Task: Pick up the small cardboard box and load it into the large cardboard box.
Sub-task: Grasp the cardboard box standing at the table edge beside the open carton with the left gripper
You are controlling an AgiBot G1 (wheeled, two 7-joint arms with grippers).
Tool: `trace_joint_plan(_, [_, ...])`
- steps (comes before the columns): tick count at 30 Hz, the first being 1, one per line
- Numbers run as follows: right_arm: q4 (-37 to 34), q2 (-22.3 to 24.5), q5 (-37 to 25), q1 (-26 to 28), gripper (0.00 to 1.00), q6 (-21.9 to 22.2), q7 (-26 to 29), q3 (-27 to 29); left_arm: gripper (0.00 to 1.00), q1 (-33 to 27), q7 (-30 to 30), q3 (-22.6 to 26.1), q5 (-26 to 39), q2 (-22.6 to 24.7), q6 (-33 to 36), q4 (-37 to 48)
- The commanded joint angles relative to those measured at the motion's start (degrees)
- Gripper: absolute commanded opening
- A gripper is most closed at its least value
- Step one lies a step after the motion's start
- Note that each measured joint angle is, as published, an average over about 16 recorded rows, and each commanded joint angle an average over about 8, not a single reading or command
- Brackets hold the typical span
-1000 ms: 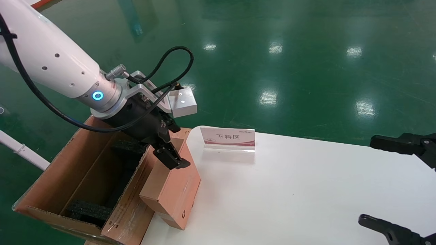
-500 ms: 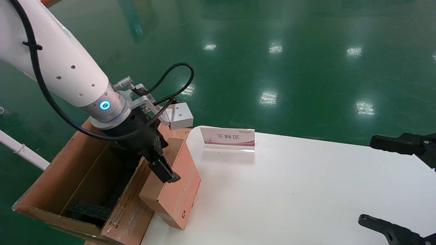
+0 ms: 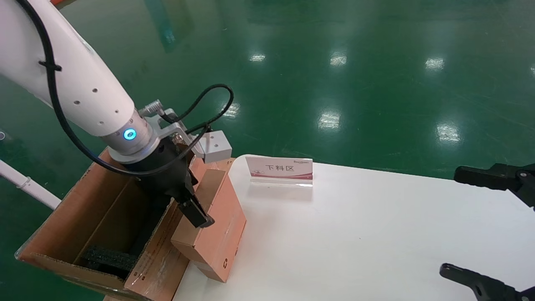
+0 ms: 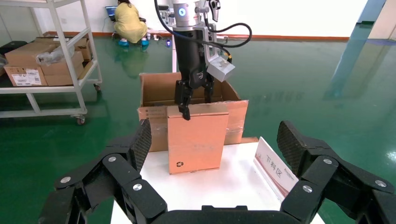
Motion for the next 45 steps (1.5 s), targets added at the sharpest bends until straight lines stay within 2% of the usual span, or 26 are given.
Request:
trace_joint_plan(1, [0.0,0.0,0.0,0.0,1.0,0.0,0.0,0.0,1.0,0.2,-0.2,0.5,-0.2,0.1,-0.4,0.0])
trace_joint_plan(28, [0.0,0.0,0.1,0.0,1.0,0.1,-0.1,-0.1,0.99,2.7,-0.7,3.2,1.2,0.2,-3.3,0.1])
trace_joint_plan(36, [0.0,0.0,0.1,0.0,1.0,0.1,-0.1,-0.1,0.0,2.6,-0.7,3.1,1.2,0.2,-3.2,0.1])
trace_joint_plan(37, [0.0,0.0,0.1,0.0,0.93,0.1,-0.1,-0.1,0.0,2.6,-0.7,3.1,1.2,0.2,-3.2,0.1])
trace_joint_plan(44, [0.0,0.0,0.1,0.0,0.06,0.1,0.0,-0.1,0.0,2.6,-0.7,3.1,1.1,0.2,-3.1,0.1])
trace_joint_plan(45, [0.0,0.0,0.1,0.0,0.01,0.1,0.0,-0.1,0.0,2.6,-0.7,3.1,1.1,0.2,-3.1,0.1])
